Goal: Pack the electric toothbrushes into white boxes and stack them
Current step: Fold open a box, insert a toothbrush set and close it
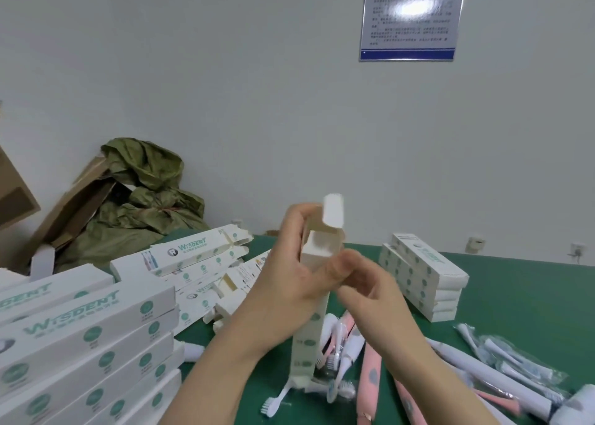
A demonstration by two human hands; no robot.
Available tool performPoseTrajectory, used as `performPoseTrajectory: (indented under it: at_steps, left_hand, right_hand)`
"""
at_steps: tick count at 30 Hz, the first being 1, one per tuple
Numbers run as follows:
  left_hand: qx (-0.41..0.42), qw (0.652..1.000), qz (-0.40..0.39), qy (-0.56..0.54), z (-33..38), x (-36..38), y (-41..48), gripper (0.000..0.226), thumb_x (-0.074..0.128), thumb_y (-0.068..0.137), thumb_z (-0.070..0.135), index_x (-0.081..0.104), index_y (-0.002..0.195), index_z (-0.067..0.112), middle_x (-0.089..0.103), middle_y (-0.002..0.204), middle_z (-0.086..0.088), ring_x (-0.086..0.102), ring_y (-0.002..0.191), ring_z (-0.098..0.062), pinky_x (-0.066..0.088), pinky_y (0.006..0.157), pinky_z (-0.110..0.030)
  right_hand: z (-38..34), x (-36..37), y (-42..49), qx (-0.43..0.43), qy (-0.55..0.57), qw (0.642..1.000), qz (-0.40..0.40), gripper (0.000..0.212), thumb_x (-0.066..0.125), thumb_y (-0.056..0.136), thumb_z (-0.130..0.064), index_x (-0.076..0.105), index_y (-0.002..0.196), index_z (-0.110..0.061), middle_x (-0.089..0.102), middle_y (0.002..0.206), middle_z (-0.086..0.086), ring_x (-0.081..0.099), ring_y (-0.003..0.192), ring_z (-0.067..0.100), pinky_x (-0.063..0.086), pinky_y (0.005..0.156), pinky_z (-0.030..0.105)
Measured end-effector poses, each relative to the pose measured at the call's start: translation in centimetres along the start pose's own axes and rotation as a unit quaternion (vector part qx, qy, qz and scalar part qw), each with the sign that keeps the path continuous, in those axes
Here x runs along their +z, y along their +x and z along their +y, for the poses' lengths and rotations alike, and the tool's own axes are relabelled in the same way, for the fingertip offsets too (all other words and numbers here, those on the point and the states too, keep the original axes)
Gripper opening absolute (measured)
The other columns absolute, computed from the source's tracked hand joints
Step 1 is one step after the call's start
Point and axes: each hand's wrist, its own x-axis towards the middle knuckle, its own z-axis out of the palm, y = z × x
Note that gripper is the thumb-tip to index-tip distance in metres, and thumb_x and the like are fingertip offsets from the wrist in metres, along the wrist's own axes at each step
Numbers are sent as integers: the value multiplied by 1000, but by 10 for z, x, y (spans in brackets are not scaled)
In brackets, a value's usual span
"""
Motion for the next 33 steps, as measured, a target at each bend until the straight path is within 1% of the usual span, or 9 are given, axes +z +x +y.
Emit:
performPoseTrajectory:
  at_steps: [4, 9, 12, 15, 17, 22, 24, 27, 33]
  left_hand:
    - [21, 968, 51, 246, 0, 4, 0, 55, 49, 71, 75, 25, 106, 41, 44, 110, 17, 46, 108, -3, 44, 89, -26]
    - [10, 939, 44, 340, -18, 5, -3, 30, 34, 86, 45, 24, 113, 37, 34, 115, 12, 32, 112, 0, 34, 93, -21]
    - [24, 946, 68, 315, -20, 7, -1, 33, 34, 83, 50, 38, 110, 32, 36, 107, 15, 39, 104, 2, 37, 80, -12]
    - [17, 962, 86, 258, -18, 13, -2, 29, 54, 76, 48, 42, 102, 40, 38, 102, 20, 45, 97, 7, 36, 74, -4]
    - [15, 963, 94, 251, -22, 13, -1, 55, 74, 68, 35, 37, 108, 43, 38, 111, 19, 44, 103, 10, 36, 78, -2]
    - [-7, 954, 146, 263, -23, 13, 1, 49, 81, 58, 24, 50, 96, 31, 48, 100, 13, 50, 91, 6, 42, 72, -9]
    - [0, 953, 150, 265, -23, 14, 2, 45, 81, 57, 23, 54, 93, 30, 51, 97, 12, 51, 90, 6, 43, 70, -8]
    - [4, 953, 162, 257, -20, 17, 2, 42, 79, 57, 24, 56, 92, 28, 53, 95, 11, 52, 87, 4, 44, 69, -9]
    - [25, 949, 202, 241, -15, 21, 2, 31, 60, 55, 43, 52, 84, 35, 53, 91, 14, 53, 83, 9, 39, 65, -2]
  right_hand:
    - [-11, -13, 6, -10, 133, 990, 32, 26, 46, 92, -3, 68, 101, -15, 73, 92, 0, 68, 91, 10, 50, 74, 15]
    - [-27, -4, -3, -66, 142, 986, -56, 33, 38, 98, -31, 68, 111, -31, 70, 109, -7, 64, 105, 9, 51, 86, 19]
    - [-26, 4, -8, -87, 104, 990, -26, 37, 34, 102, -19, 62, 113, -41, 68, 113, -17, 60, 110, 1, 49, 90, 16]
    - [-22, 3, -7, -99, 53, 994, 19, 35, 40, 99, -20, 54, 125, -39, 60, 126, -19, 52, 119, -5, 42, 100, 19]
    - [-20, 0, -5, -110, 41, 992, 44, 35, 41, 99, -20, 56, 123, -40, 63, 121, -21, 55, 114, -7, 44, 94, 15]
    - [-14, -2, -6, -124, -11, 989, 74, 35, 45, 97, -20, 60, 119, -43, 67, 99, 7, 60, 92, 27, 51, 81, 43]
    - [-13, -3, -7, -135, -37, 987, 77, 35, 46, 95, -22, 59, 120, -43, 68, 97, 7, 59, 91, 21, 50, 78, 35]
    - [-14, -1, -10, -169, -93, 977, 94, 36, 47, 97, -18, 57, 128, -33, 63, 102, -28, 55, 98, -13, 41, 78, 3]
    - [-19, 4, -12, -251, -240, 933, 94, 40, 42, 96, -25, 54, 133, -17, 54, 127, -9, 44, 116, -6, 30, 96, 2]
